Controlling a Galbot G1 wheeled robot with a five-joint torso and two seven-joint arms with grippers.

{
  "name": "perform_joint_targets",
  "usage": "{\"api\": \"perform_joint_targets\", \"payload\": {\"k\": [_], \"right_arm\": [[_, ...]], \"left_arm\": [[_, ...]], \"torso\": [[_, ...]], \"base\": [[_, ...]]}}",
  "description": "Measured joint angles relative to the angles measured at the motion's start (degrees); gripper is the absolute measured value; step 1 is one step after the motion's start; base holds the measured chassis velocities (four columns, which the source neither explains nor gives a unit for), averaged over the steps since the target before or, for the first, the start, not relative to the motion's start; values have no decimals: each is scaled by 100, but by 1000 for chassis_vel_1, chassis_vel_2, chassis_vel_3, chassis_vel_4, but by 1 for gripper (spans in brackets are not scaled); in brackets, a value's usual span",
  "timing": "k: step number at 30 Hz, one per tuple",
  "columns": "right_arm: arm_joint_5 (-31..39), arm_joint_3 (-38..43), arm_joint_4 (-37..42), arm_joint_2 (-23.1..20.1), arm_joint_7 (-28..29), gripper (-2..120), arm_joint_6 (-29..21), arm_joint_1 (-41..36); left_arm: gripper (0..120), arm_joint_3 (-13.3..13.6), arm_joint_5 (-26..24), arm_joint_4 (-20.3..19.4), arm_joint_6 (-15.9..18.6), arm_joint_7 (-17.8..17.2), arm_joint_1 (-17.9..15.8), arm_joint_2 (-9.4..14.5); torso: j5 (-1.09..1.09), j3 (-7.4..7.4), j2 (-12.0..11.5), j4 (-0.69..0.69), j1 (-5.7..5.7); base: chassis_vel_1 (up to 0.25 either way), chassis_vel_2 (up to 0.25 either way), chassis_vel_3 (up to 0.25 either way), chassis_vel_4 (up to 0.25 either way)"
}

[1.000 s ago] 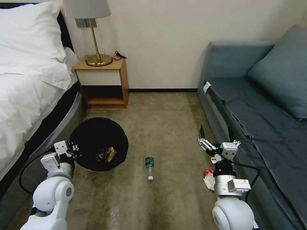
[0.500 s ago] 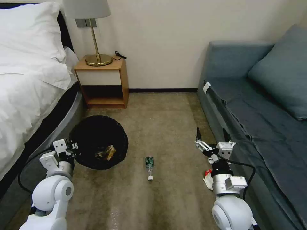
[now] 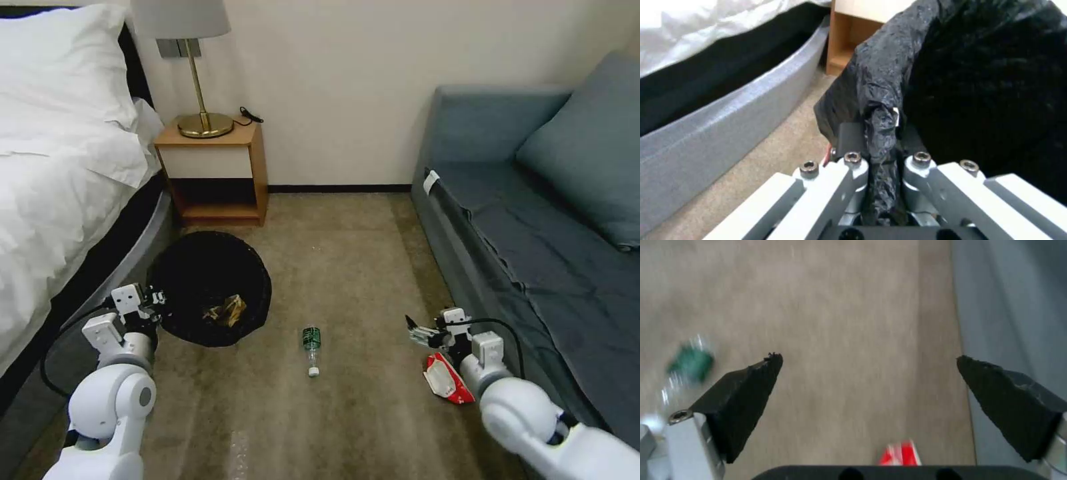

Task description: Pick up the trash bin, then pick up the garbage on the floor and place it into the trash bin.

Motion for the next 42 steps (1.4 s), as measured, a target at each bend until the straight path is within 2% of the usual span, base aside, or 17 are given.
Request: {"api": "perform_joint_targets", "payload": {"k": [1,4,7,10,13,15,20,28,42], "right_arm": [[0,0,0,0,0,100,0,0],[476,-199,-226,-287,-55,100,-546,247],[538,-224,-248,-336,-109,100,-644,267],[761,-390,-349,-537,-373,100,-1179,397],[870,-521,-388,-575,-465,100,-1354,523],[971,-905,-495,-585,-513,100,-1480,801],[1020,-1494,-722,-474,-754,100,-1575,1215],[1017,-2241,-1188,-185,-804,100,-1614,1752],[872,-2606,-1794,-114,-899,100,-1470,2070]], "left_arm": [[5,0,0,0,0,0,0,0],[5,95,74,28,0,2,-10,-54],[5,98,88,40,-2,2,-9,-62],[5,104,115,67,-12,9,44,-80],[5,95,118,68,-21,13,60,-107],[5,69,138,59,-42,15,87,-142],[5,7,155,-45,-45,15,126,-159],[5,-15,151,-83,-2,1,111,-117],[5,-33,181,-19,-8,-13,163,-126]], "torso": [[0,0,0,0,0],[1,0,0,-3,0],[2,0,0,-4,0],[1,0,0,-3,0],[0,0,0,-3,0],[-1,0,0,-2,0],[0,0,0,-2,0],[0,0,0,-1,0],[0,0,0,-2,0]], "base": [[0,0,0,0],[0,0,0,0],[0,0,0,0],[0,0,0,0],[0,0,0,0],[0,0,0,0],[0,0,0,0],[0,0,0,0],[0,0,0,0]]}}
